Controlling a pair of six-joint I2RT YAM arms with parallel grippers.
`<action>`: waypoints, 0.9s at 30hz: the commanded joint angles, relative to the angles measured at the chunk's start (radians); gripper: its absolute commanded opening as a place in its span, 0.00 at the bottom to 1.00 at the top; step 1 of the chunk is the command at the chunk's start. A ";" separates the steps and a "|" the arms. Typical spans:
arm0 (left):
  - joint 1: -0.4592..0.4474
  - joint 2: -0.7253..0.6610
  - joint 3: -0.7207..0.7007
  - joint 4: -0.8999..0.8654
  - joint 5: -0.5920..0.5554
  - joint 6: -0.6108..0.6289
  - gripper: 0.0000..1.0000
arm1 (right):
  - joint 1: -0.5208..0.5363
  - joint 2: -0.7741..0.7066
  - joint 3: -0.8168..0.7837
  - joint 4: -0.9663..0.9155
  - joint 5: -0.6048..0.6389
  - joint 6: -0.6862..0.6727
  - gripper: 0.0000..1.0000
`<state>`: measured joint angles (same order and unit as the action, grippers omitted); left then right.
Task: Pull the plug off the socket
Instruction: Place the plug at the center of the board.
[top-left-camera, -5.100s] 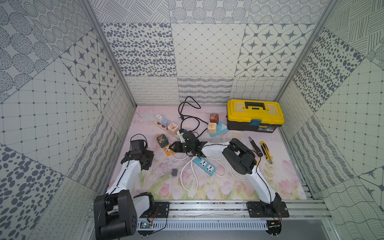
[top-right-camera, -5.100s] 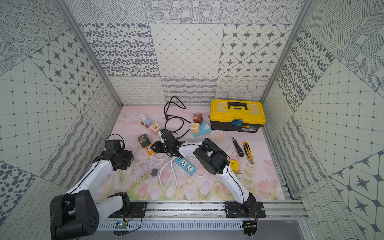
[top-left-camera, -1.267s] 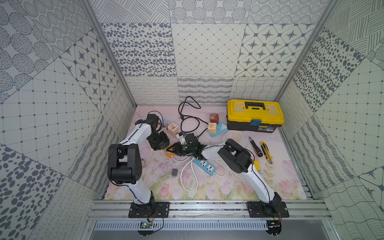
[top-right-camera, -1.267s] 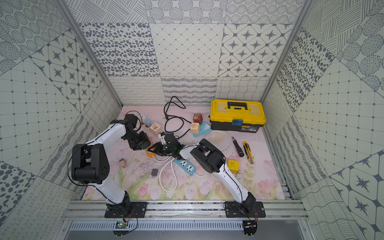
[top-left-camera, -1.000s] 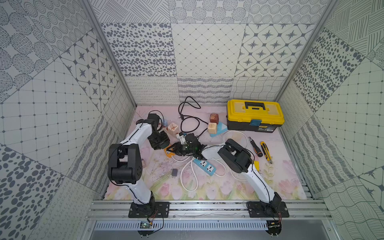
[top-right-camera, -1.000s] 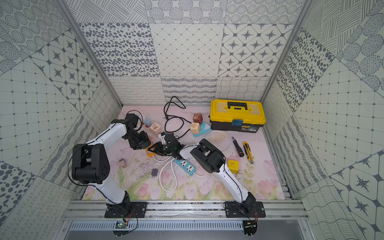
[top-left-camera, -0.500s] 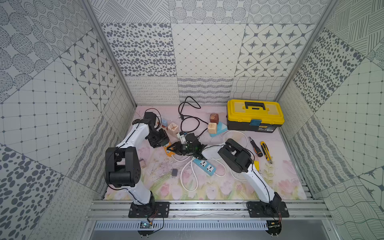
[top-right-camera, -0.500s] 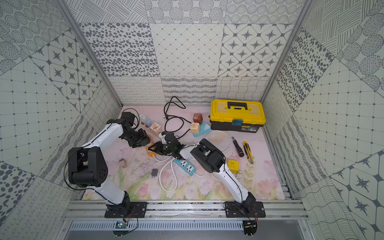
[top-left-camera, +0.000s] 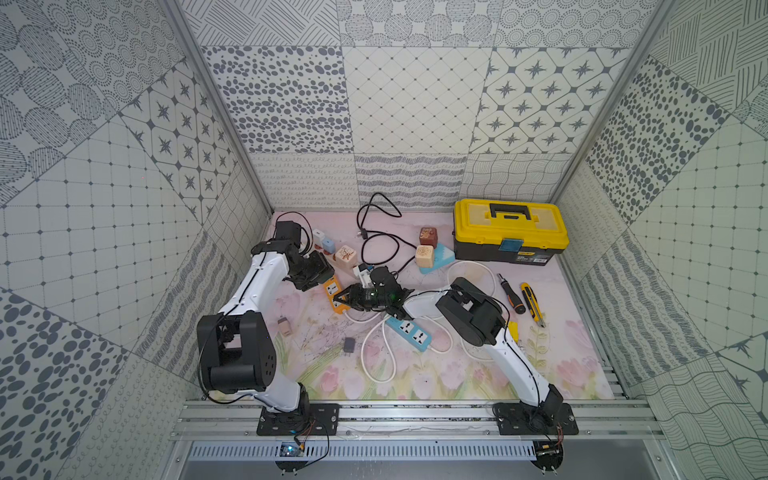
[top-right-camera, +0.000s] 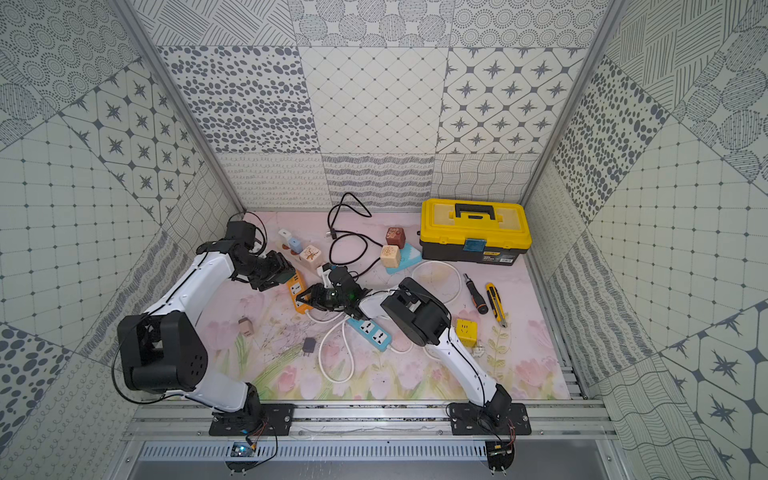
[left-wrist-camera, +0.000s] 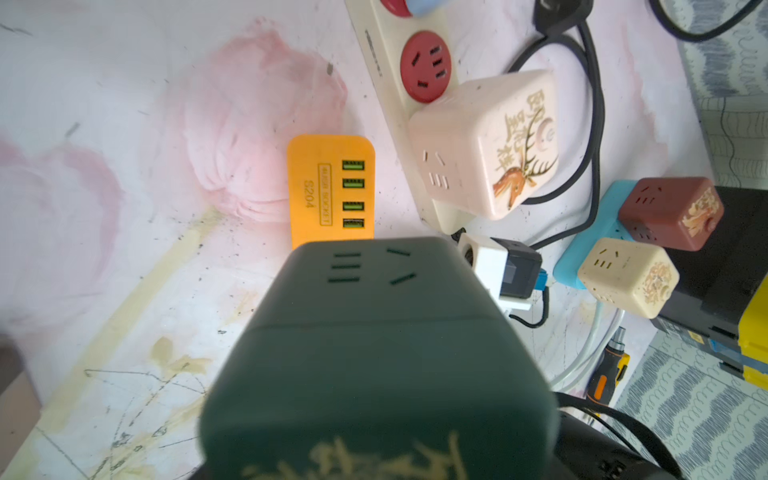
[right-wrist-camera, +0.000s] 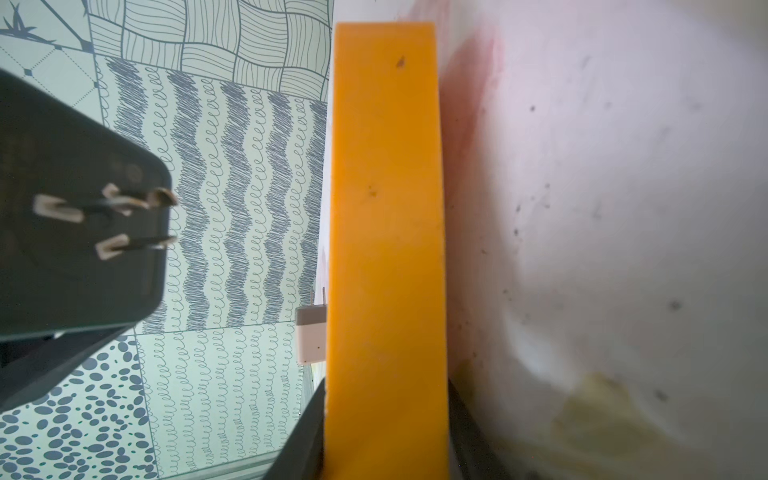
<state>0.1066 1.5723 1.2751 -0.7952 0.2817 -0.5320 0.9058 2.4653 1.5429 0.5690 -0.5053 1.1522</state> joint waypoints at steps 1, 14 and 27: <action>0.016 -0.027 0.042 -0.021 -0.190 0.010 0.00 | 0.015 0.030 -0.024 -0.210 0.021 -0.011 0.38; 0.026 0.206 0.307 -0.229 -0.572 0.234 0.00 | 0.018 -0.164 0.031 -0.420 0.084 -0.112 0.89; 0.027 0.485 0.446 -0.335 -0.973 0.392 0.00 | 0.021 -0.451 -0.182 -0.449 0.048 -0.307 0.99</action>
<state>0.1291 1.9793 1.6829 -1.0370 -0.4335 -0.2478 0.9211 2.0857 1.4040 0.0937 -0.4351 0.9073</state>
